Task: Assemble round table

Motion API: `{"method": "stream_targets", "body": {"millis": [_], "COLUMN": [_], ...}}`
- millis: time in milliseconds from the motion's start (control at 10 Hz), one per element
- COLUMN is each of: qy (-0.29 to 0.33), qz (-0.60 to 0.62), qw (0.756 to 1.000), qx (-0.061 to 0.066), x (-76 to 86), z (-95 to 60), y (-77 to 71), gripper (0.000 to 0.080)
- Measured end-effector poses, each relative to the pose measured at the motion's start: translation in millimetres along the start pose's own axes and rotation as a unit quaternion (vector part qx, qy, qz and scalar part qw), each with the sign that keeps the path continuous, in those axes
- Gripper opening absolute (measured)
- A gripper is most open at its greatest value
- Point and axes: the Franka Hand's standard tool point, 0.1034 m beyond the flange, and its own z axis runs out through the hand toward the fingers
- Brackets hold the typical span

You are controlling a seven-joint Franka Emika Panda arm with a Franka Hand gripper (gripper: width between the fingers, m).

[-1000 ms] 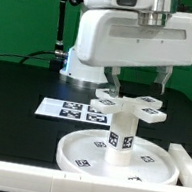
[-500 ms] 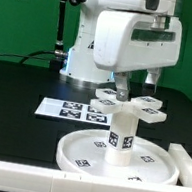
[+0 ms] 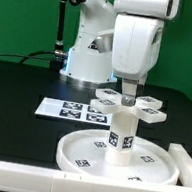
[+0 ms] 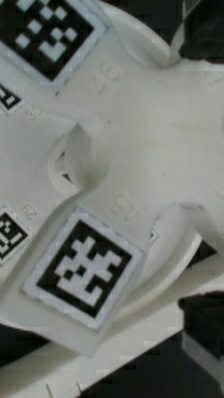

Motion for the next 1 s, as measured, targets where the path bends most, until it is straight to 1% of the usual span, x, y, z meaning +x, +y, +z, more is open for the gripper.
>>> {"method": "stream_targets", "body": {"millis": [200, 500, 800, 1000], "qy": [-0.018, -0.017, -0.017, -0.018], "qz": [-0.085, -0.066, -0.062, -0.06], "qw": [0.996, 0.998, 0.998, 0.998], "qx": [0.0, 0.003, 0.004, 0.007], "x": [-2.0, -0.4, -0.8, -3.8], "z": [-0.1, 4.3, 6.1, 9.0], "y": [-0.8, -8.8, -10.4, -11.1], "gripper": [0.0649, 0.0649, 0.0649, 0.0649]}}
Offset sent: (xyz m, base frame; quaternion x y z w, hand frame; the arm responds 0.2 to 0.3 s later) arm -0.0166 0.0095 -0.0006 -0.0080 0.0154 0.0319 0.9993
